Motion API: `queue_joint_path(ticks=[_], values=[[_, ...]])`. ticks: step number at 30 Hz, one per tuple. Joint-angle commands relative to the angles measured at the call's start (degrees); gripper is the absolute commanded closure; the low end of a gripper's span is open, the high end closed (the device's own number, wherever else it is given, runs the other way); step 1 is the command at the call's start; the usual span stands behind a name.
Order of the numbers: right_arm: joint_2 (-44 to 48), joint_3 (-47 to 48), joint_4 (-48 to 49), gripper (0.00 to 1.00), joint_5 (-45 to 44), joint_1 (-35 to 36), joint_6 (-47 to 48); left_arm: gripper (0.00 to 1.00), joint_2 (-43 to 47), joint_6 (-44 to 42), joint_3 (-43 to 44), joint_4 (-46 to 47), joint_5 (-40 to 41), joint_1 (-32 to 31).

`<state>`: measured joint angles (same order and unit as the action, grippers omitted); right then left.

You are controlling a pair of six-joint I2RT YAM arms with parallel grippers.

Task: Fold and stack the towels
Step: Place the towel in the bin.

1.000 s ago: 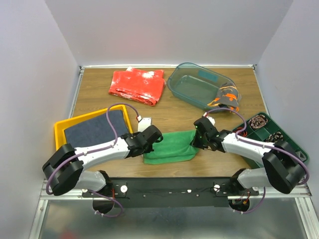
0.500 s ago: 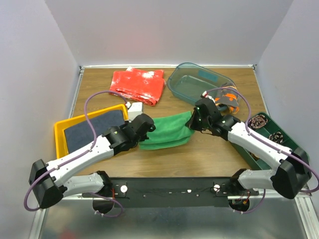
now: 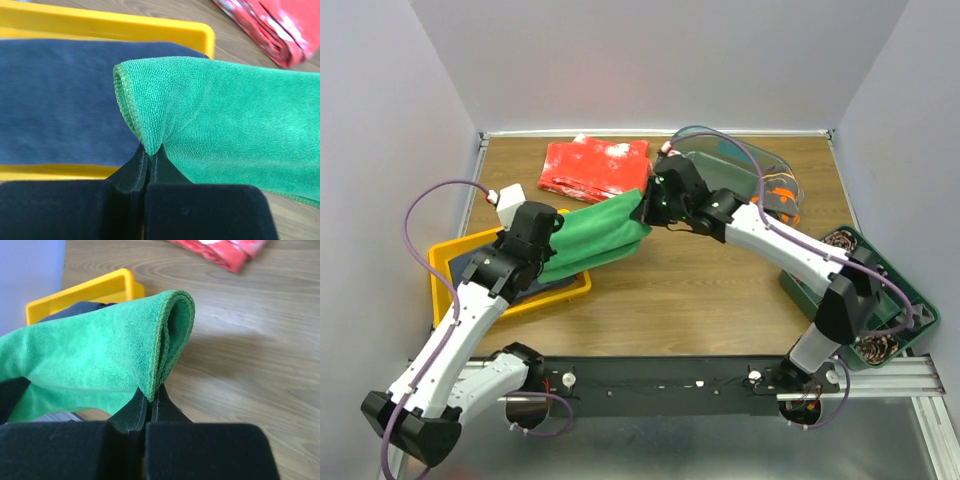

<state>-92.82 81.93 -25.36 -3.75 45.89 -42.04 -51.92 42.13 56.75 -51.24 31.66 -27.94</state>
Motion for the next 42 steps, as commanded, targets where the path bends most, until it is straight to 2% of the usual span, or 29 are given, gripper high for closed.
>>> queue_joint_path(ticks=[1, 8, 12, 19, 25, 27, 28, 30, 31, 32, 34, 36, 38, 41, 42], values=[[-7.28, 9.71, 0.93, 0.99, 0.32, 4.38, 0.65, 1.0, 0.68, -5.12, 3.8, -5.52, 4.11, 5.87], [-17.04, 20.18, 0.23, 0.99, -1.96, 11.5, 0.91, 1.0, 0.77, -7.58, 5.21, -7.47, 6.74, 12.99], [-21.43, 24.75, 0.4, 0.99, -2.05, 14.13, 0.38, 1.0, 0.68, -10.83, 4.42, -7.29, 7.01, 19.39], [-27.94, 30.73, -0.12, 0.99, -2.32, 16.25, -0.06, 1.0, 0.24, -16.72, 2.14, -4.66, 3.94, 29.07], [-32.16, 34.26, -1.7, 0.98, -3.72, 16.25, 2.22, 1.0, -0.72, -18.75, 1.52, -2.72, 1.22, 33.92], [-33.65, 35.93, -3.1, 0.87, -4.16, 16.25, 3.01, 0.91, -1.95, -19.8, 1.52, -2.55, -0.28, 35.59], [-33.75, 36.28, -3.89, 0.7, -4.16, 16.25, 3.19, 0.86, -2.56, -19.72, 1.69, -3.24, -0.37, 36.03], [-33.84, 36.28, -4.43, 0.55, -5.21, 16.25, 3.89, 0.67, -3.36, -19.37, 1.87, -3.86, 0.06, 36.99], [-33.66, 36.63, -5.47, 0.45, -5.56, 16.25, 4.33, 0.53, -3.19, -19.37, 1.87, -3.6, 0.16, 37.43], [-33.57, 37.16, -6.09, 0.42, -6.26, 16.25, 4.77, 0.48, -2.4, -19.71, 1.78, -3.34, 0.07, 37.96], [-32.79, 38.56, -8.2, 0.36, -7.15, 16.08, 6.18, 0.43, -2.04, -20.86, 1.96, -3.07, -0.37, 39.71], [-31.82, 38.13, -9.0, 0.36, -8.46, 15.99, 6.97, 0.35, -2.13, -20.77, 3.44, -3.34, -0.89, 40.16], [-29.81, 36.91, -9.09, 0.36, -9.08, 15.99, 7.24, 0.35, -2.4, -20.51, 4.59, -3.86, -3.44, 40.16], [-27.43, 33.57, -8.3, 0.37, -9.17, 15.9, 7.41, 0.41, -1.7, -19.37, 4.86, -2.11, -9.32, 40.07], [-26.98, 32.69, -7.95, 0.38, -9.26, 15.9, 7.33, 0.46, -1.69, -18.93, 4.34, -1.58, -10.9, 40.07]])
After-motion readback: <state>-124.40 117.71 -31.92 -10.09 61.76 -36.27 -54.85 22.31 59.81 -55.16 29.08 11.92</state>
